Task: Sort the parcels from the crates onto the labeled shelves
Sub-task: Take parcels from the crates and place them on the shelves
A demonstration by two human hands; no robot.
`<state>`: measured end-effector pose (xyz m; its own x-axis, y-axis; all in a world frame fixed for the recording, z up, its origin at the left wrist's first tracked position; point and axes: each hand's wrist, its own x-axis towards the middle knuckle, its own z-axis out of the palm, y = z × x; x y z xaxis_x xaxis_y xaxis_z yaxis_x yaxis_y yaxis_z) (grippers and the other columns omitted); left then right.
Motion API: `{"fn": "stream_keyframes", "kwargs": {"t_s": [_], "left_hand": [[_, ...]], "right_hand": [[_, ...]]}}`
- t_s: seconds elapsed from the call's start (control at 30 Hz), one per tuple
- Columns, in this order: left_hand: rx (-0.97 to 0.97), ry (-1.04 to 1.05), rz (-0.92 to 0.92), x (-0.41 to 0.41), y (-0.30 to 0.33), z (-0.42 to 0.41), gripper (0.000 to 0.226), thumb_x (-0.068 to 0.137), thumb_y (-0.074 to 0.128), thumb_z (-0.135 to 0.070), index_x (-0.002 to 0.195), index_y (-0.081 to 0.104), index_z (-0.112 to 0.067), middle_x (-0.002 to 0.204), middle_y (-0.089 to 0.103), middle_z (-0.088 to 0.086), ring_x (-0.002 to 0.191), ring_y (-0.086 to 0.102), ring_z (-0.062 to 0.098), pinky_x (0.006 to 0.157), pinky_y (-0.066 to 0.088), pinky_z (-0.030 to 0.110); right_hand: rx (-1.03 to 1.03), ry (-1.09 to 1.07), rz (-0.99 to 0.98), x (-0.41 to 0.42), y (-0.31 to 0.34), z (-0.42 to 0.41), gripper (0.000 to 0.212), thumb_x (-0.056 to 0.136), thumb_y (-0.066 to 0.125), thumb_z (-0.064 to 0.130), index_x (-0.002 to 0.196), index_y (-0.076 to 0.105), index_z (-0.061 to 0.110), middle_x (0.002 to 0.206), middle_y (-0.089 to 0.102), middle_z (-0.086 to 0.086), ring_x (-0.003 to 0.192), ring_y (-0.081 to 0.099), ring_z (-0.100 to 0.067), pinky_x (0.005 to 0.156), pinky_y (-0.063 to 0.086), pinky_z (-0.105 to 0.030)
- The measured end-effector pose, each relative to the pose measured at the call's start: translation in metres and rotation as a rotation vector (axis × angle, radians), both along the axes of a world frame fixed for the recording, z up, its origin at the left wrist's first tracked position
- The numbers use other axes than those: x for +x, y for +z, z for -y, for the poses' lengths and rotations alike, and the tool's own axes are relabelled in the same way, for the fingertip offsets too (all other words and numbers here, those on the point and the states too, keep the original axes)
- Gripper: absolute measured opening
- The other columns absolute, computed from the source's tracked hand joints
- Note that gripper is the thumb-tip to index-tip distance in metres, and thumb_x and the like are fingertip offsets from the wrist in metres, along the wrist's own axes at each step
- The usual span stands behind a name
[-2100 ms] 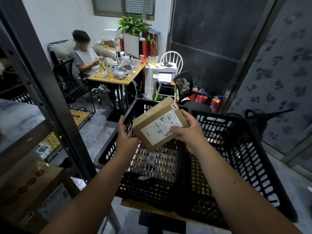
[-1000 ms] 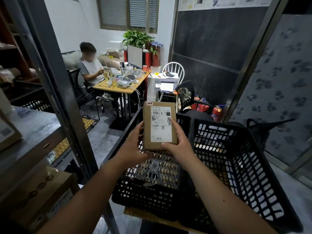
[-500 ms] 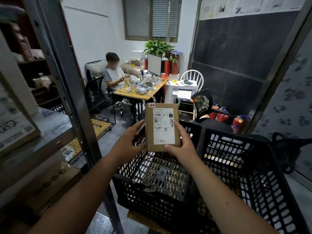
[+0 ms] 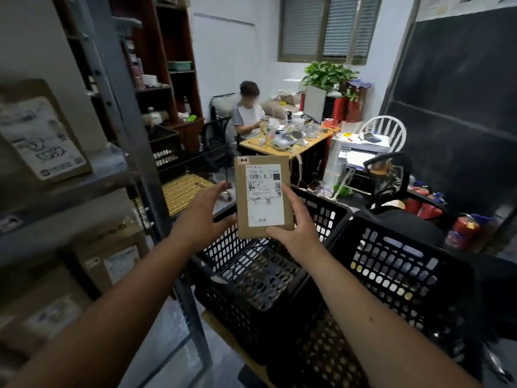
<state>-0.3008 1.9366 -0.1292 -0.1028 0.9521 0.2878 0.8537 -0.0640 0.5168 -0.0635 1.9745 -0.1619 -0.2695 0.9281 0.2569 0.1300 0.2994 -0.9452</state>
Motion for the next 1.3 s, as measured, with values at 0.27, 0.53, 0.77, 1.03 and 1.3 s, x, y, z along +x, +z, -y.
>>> {"fn": "stream_keyframes", "kwargs": {"t_s": [0.27, 0.53, 0.77, 1.03, 1.3], "left_hand": [[-0.007, 0.375, -0.148, -0.005, 0.008, 0.117, 0.09, 0.085, 0.072, -0.061, 0.16, 0.029, -0.036, 0.158, 0.044, 0.002, 0.141, 0.046, 0.027, 0.11, 0.047, 0.048], [-0.08, 0.751, -0.288, -0.036, 0.013, 0.265, 0.092, 0.079, 0.069, -0.067, 0.158, 0.036, -0.033, 0.156, 0.047, 0.0, 0.139, 0.049, 0.028, 0.11, 0.047, 0.05], [-0.14, 0.996, -0.322, -0.073, 0.015, 0.415, 0.084, 0.087, 0.062, -0.07, 0.159, 0.03, -0.04, 0.161, 0.041, -0.001, 0.143, 0.043, 0.031, 0.115, 0.036, 0.057], [-0.189, 1.247, -0.343, -0.115, 0.022, 0.616, 0.089, 0.076, 0.043, -0.084, 0.155, 0.034, -0.044, 0.16, 0.043, -0.003, 0.144, 0.044, 0.028, 0.113, 0.036, 0.055], [-0.231, 1.473, -0.36, -0.158, 0.024, 0.827, 0.083, 0.085, 0.043, -0.083, 0.156, 0.034, -0.042, 0.16, 0.044, 0.0, 0.143, 0.046, 0.03, 0.116, 0.038, 0.058]], "right_hand": [[0.009, 0.327, 0.001, -0.025, 0.007, 0.042, 0.095, 0.082, 0.077, 0.007, 0.147, 0.038, 0.064, 0.151, 0.038, 0.011, 0.134, 0.048, -0.008, 0.107, 0.053, -0.04], [0.022, 0.671, 0.02, -0.105, 0.004, 0.129, 0.095, 0.075, 0.077, 0.019, 0.148, 0.036, 0.063, 0.157, 0.038, 0.011, 0.144, 0.042, -0.013, 0.117, 0.044, -0.049], [0.072, 0.972, 0.065, -0.184, 0.015, 0.237, 0.098, 0.086, 0.079, 0.011, 0.15, 0.029, 0.064, 0.157, 0.036, 0.014, 0.144, 0.042, -0.014, 0.116, 0.045, -0.05], [0.21, 1.204, 0.134, -0.278, 0.031, 0.408, 0.101, 0.084, 0.085, 0.021, 0.149, 0.023, 0.068, 0.157, 0.035, 0.013, 0.143, 0.041, -0.016, 0.113, 0.048, -0.052], [0.26, 1.406, 0.05, -0.364, 0.041, 0.61, 0.099, 0.087, 0.083, 0.012, 0.15, 0.027, 0.064, 0.147, 0.041, 0.019, 0.135, 0.043, -0.002, 0.106, 0.05, -0.031]]}}
